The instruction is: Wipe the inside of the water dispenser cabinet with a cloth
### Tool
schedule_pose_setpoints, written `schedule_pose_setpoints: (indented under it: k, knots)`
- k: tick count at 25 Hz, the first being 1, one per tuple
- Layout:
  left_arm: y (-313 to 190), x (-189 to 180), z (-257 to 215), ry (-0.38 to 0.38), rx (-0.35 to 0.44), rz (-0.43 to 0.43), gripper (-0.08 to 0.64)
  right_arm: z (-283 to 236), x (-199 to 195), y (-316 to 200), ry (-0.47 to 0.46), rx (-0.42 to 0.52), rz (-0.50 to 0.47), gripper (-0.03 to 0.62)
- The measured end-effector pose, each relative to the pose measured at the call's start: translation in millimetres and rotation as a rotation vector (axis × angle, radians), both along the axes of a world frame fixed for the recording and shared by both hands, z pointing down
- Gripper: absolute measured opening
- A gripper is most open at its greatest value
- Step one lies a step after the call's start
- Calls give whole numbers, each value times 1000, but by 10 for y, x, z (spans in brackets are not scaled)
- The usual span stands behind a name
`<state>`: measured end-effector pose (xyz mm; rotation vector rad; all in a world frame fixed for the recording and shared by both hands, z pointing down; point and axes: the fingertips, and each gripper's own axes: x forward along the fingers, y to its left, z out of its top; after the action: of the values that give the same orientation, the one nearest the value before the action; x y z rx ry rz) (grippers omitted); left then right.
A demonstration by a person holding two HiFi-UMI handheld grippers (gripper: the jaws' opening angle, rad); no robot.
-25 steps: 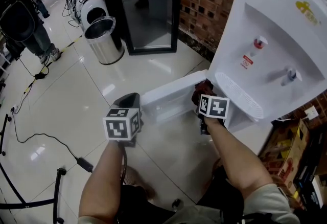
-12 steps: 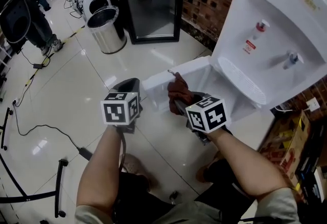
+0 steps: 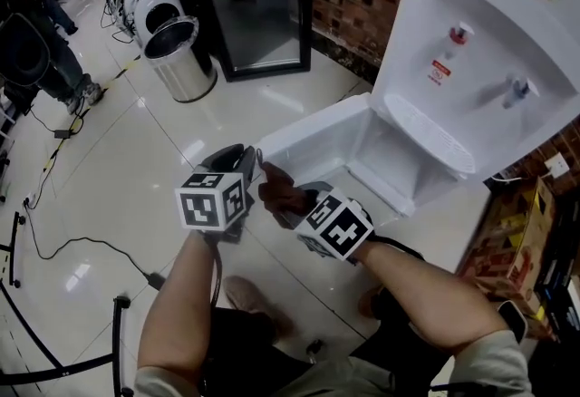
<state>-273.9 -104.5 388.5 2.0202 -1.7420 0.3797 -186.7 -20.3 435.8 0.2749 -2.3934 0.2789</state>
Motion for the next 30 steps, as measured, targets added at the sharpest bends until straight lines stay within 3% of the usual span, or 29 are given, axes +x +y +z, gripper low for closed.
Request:
schedule_pose_setpoints:
  k: [5, 15, 22, 30]
  knots:
    - [-86, 33, 4, -10, -4, 11, 0, 196, -106, 7, 58, -9, -32, 114]
    - [-122, 29, -3, 34, 8, 39, 0, 456, -393, -227, 87, -9, -47, 112]
    - [-112, 55, -9, 59, 15, 75, 0, 577, -573, -452, 104, -28, 24, 112]
    - [-138, 13, -7, 84, 18, 79, 0, 660, -440, -739, 131, -52, 113, 110]
